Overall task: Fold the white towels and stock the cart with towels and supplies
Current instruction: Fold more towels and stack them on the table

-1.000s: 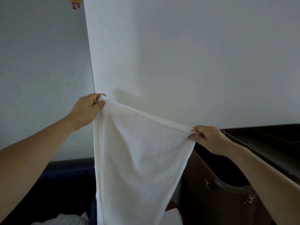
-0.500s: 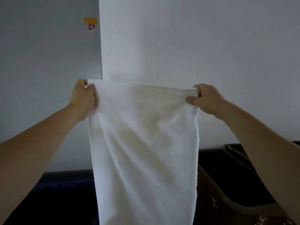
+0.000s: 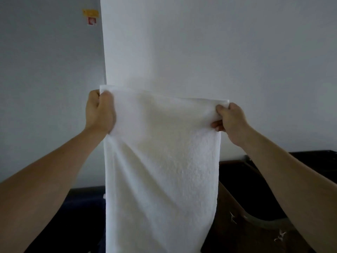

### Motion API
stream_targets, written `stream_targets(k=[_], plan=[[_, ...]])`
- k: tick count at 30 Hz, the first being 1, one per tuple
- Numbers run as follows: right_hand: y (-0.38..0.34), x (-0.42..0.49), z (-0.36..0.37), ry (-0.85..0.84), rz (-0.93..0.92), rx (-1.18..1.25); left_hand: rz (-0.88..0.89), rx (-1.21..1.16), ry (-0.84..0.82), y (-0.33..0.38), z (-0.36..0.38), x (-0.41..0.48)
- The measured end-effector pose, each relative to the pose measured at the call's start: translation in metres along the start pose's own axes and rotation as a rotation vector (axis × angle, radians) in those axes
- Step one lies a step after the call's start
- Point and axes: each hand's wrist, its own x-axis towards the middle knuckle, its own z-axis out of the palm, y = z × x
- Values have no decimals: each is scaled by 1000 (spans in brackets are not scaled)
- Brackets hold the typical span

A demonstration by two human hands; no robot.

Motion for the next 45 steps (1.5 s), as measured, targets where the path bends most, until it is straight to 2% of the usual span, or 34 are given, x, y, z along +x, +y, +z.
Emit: stream_targets(k=[4, 6, 8, 12, 16, 24, 31, 36, 41, 45], plan=[[-1, 1, -2, 87, -60, 30, -63, 3, -108, -4, 1, -2], [2, -3, 0, 33, -41, 9, -99, -42, -95, -7, 0, -2], [8, -5, 2, -22, -30, -37, -111, 14, -75, -11, -4, -2], [14, -2, 1, 115, -68, 75, -120, -20, -84, -19, -11, -1], [18, -3, 2, 75, -51, -10, -155, 32, -54, -23, -17, -1], [21, -5, 5, 39, -40, 38, -149, 109, -106, -26, -28, -1], [17, -9, 4, 44, -79, 45, -230, -26, -207, -29, -41, 0], [11, -16, 1, 9, -84, 20, -262, -94, -203, -25, -43, -3], [20, -10, 0, 49, -72, 48, -236, -67, -173, -34, -23, -2], [41, 3, 4, 12, -15, 47, -289, -11, -162, -56, 1, 3]])
